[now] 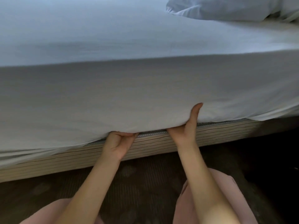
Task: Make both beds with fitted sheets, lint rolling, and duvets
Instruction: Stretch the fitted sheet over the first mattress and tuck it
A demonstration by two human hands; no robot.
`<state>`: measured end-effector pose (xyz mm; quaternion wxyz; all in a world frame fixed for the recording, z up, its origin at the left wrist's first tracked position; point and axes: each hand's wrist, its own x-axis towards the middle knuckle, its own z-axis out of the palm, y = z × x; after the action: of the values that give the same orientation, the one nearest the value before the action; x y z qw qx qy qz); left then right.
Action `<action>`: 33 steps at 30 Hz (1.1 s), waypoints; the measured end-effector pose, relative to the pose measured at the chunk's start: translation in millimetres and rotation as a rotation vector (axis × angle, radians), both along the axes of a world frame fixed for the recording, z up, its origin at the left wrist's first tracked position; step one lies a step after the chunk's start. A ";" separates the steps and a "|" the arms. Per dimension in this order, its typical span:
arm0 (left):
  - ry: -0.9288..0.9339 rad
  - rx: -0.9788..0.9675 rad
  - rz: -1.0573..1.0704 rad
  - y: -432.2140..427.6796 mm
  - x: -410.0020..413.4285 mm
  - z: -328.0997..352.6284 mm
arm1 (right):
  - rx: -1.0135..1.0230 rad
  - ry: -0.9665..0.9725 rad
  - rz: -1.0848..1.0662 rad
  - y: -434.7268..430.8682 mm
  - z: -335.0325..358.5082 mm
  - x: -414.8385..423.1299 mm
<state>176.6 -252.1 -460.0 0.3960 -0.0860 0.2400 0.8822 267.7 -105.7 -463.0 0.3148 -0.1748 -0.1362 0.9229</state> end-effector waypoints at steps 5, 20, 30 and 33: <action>-0.139 -0.328 0.109 -3.2 6.4 12.9 | 0.042 -0.278 0.138 7.5 18.5 24.2; -0.222 -0.808 0.255 -142.2 -43.1 92.7 | 0.590 -0.554 0.625 -136.3 37.5 -15.7; -0.002 -1.165 0.070 -270.6 -47.7 95.0 | 0.775 -0.453 0.751 -192.4 19.2 -65.8; -0.014 -1.109 0.039 -293.1 -68.2 80.4 | 0.832 -0.452 0.703 -197.3 12.1 -70.8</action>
<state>108.4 -545.1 -379.6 0.2766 -0.2917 0.6643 0.6301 196.9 -303.0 -450.9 -0.0050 -0.1731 -0.6002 0.7809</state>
